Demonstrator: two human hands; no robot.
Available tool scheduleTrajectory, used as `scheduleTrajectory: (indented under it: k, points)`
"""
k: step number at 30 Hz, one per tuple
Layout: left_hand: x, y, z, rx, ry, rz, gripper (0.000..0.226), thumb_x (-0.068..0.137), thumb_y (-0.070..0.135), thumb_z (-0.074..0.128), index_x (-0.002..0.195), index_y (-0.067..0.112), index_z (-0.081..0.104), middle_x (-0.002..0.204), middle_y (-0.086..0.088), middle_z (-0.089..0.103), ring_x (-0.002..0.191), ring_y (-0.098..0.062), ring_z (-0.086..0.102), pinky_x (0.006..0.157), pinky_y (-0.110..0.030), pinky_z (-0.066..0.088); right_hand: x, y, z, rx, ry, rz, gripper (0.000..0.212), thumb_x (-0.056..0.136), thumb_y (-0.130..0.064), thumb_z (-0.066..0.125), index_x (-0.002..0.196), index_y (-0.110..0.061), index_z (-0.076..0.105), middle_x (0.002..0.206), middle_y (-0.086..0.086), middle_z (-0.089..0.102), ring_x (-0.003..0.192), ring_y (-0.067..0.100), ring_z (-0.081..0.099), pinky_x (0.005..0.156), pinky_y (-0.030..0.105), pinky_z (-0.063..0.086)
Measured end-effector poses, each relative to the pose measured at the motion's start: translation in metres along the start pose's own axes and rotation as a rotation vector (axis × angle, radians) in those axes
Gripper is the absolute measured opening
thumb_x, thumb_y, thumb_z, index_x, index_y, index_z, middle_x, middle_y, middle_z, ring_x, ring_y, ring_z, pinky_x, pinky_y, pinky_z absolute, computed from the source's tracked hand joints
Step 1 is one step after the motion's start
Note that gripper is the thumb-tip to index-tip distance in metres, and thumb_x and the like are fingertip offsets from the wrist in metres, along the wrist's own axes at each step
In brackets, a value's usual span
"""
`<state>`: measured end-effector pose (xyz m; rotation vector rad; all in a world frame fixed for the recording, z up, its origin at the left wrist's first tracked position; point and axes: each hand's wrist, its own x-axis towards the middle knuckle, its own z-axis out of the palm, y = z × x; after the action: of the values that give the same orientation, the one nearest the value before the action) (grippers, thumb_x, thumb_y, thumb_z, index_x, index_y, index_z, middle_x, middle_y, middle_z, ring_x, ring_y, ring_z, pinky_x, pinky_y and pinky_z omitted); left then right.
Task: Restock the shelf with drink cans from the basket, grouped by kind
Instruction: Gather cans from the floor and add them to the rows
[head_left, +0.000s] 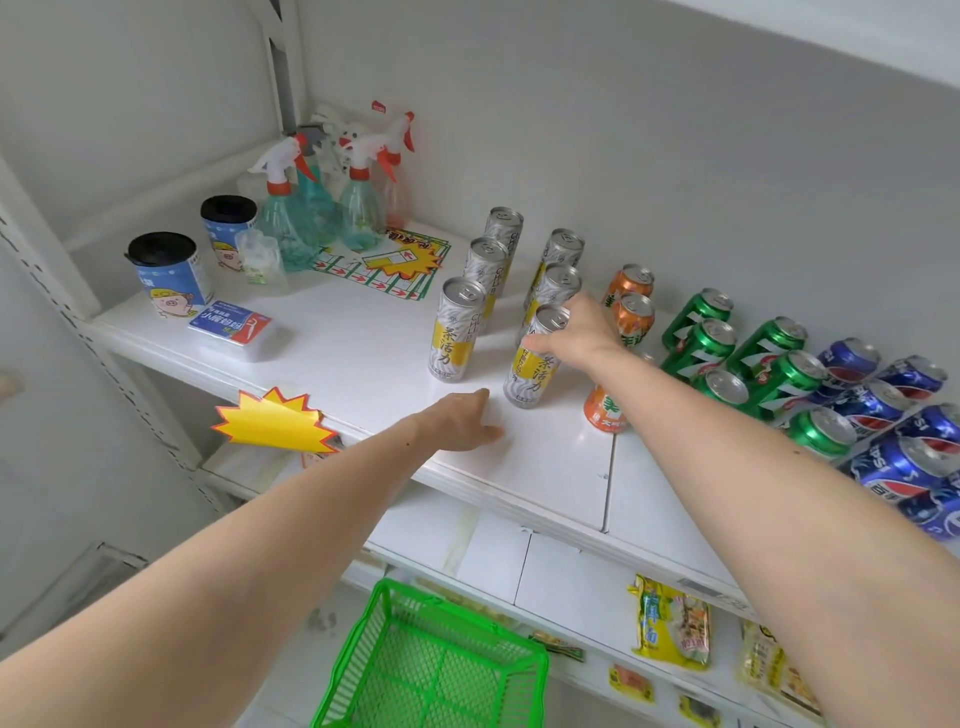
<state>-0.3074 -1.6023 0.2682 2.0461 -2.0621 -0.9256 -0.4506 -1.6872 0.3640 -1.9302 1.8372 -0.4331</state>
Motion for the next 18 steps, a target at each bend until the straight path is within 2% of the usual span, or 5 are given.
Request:
scheduleTrajectory:
  k: [2,6,11,15,18]
  points:
    - [0.001,0.001,-0.001,0.029,-0.006,0.009,0.064,0.094,0.043,0.052,0.141,0.004,0.032,0.144,-0.017,0.042,0.131,-0.032,0.041,0.104,-0.037,0.037,-0.001,0.0,0.0,0.0,0.01,0.005,0.08,0.054,-0.046,0.086,0.121,-0.013,0.056,0.117,0.009,0.064,0.109,0.028,0.062,0.084,0.032,0.051]
    - [0.002,0.001,-0.002,0.067,-0.012,0.003,0.066,0.094,0.044,0.051,0.142,0.004,0.031,0.145,-0.018,0.04,0.133,-0.032,0.04,0.106,-0.038,0.037,-0.003,0.002,0.004,-0.022,0.018,0.001,0.086,0.066,-0.037,0.087,0.133,-0.007,0.043,0.132,0.012,0.055,0.122,0.03,0.053,0.081,0.026,0.038]
    - [0.005,0.0,-0.004,0.085,-0.019,0.004,0.061,0.093,0.044,0.053,0.137,0.005,0.037,0.14,-0.017,0.046,0.127,-0.033,0.045,0.101,-0.038,0.04,-0.007,0.002,0.003,-0.043,0.003,-0.032,0.088,0.067,-0.037,0.086,0.135,-0.007,0.04,0.133,0.013,0.054,0.124,0.03,0.051,0.087,0.029,0.042]
    - [0.003,0.0,-0.006,0.088,-0.031,0.015,0.07,0.093,0.043,0.053,0.147,0.007,0.025,0.148,-0.016,0.038,0.134,-0.032,0.038,0.107,-0.038,0.036,-0.007,0.014,-0.011,0.051,-0.049,-0.058,0.087,0.063,-0.056,0.084,0.129,-0.013,0.046,0.122,0.0,0.058,0.114,0.02,0.056,0.09,0.031,0.046]
    - [-0.001,0.001,-0.006,0.041,-0.024,0.037,0.08,0.093,0.044,0.054,0.153,0.013,0.013,0.153,-0.012,0.032,0.138,-0.028,0.034,0.111,-0.034,0.032,-0.008,0.034,-0.034,0.09,-0.027,-0.03,0.095,0.063,-0.077,0.069,0.133,-0.017,0.049,0.129,0.001,0.06,0.118,0.02,0.057,0.102,0.038,0.046]
